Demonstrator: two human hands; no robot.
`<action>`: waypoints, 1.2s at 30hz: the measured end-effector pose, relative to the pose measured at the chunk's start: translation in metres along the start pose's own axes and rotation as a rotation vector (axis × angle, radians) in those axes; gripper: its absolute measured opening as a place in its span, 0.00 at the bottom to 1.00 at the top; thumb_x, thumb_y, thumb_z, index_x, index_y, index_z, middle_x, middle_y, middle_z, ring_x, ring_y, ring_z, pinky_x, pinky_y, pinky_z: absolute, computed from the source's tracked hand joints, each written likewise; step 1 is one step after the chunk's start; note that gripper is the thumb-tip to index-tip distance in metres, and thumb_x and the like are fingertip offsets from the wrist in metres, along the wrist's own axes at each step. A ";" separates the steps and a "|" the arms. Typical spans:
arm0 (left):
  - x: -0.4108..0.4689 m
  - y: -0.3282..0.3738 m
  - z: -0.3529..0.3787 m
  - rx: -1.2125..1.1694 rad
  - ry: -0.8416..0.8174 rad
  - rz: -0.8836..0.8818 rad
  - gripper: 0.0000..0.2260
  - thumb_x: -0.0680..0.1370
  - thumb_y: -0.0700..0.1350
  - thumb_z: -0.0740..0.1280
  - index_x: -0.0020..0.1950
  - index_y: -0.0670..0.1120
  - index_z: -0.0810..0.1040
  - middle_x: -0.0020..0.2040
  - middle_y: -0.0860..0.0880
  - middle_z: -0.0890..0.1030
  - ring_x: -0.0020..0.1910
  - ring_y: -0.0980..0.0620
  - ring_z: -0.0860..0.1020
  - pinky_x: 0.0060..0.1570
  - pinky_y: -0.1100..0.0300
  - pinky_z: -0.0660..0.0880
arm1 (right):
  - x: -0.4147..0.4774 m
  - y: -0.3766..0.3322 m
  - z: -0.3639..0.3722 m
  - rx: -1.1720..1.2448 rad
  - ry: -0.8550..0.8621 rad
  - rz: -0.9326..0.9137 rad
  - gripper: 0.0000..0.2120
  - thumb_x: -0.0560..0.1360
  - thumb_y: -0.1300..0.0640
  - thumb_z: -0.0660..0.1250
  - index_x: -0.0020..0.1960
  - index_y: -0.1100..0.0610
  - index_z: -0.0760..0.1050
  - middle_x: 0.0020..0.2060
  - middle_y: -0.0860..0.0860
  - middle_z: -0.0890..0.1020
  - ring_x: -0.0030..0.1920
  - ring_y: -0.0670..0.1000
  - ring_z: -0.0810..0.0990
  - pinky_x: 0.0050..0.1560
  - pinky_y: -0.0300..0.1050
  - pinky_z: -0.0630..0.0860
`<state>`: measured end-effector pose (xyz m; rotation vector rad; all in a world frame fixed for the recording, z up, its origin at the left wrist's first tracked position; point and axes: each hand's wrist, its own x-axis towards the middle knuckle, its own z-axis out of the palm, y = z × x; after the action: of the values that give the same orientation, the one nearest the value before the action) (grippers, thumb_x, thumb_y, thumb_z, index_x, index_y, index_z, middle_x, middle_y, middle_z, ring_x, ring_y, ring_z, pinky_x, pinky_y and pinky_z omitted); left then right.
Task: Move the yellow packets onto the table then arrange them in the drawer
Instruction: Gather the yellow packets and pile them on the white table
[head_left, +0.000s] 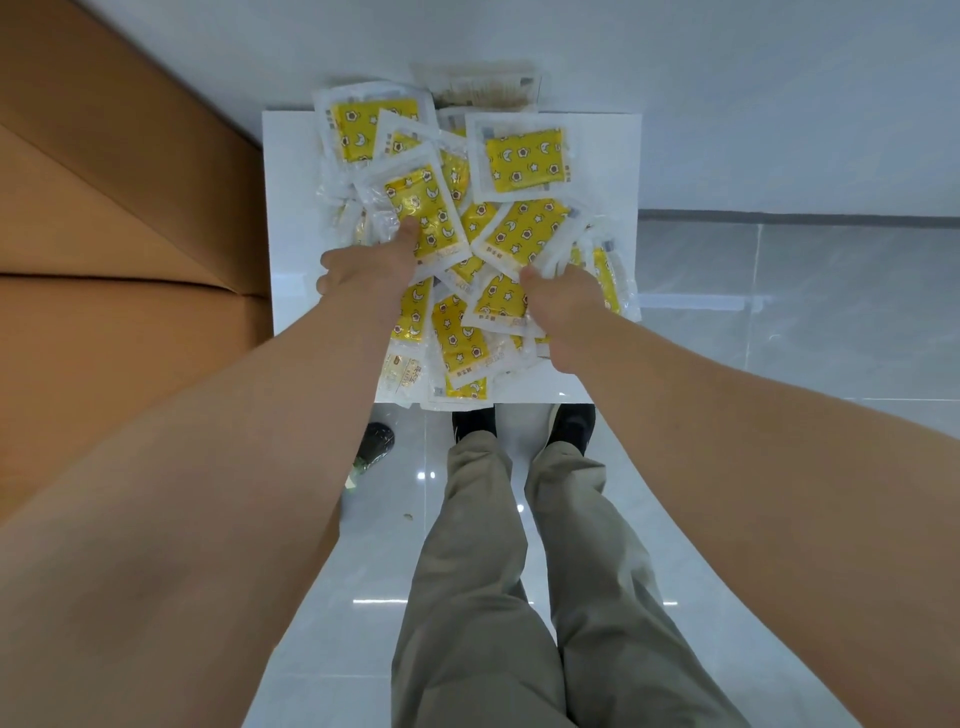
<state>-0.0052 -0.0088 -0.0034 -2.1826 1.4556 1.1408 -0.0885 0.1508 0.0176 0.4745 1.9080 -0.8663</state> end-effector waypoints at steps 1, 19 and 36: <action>-0.001 -0.001 0.001 -0.008 0.010 0.012 0.47 0.65 0.75 0.70 0.73 0.45 0.64 0.68 0.43 0.70 0.65 0.41 0.73 0.59 0.46 0.76 | 0.001 0.001 0.000 0.003 0.000 -0.004 0.24 0.83 0.48 0.62 0.76 0.56 0.66 0.49 0.47 0.74 0.46 0.50 0.73 0.47 0.47 0.71; -0.076 -0.099 0.010 -0.752 -0.464 -0.517 0.20 0.86 0.49 0.57 0.76 0.42 0.67 0.73 0.38 0.70 0.69 0.37 0.71 0.56 0.54 0.75 | 0.002 -0.001 -0.003 -0.080 -0.036 -0.032 0.22 0.83 0.49 0.63 0.74 0.56 0.68 0.58 0.51 0.75 0.48 0.51 0.74 0.40 0.44 0.71; -0.061 -0.080 0.023 -0.570 -0.435 -0.595 0.29 0.67 0.60 0.80 0.62 0.50 0.76 0.60 0.46 0.78 0.56 0.44 0.77 0.57 0.46 0.75 | 0.014 0.007 -0.004 0.028 -0.068 -0.057 0.12 0.79 0.59 0.66 0.62 0.53 0.73 0.50 0.49 0.79 0.47 0.50 0.78 0.50 0.46 0.77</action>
<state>0.0431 0.0813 0.0114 -2.2445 0.2764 1.7644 -0.0932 0.1581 0.0037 0.4036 1.8570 -0.9360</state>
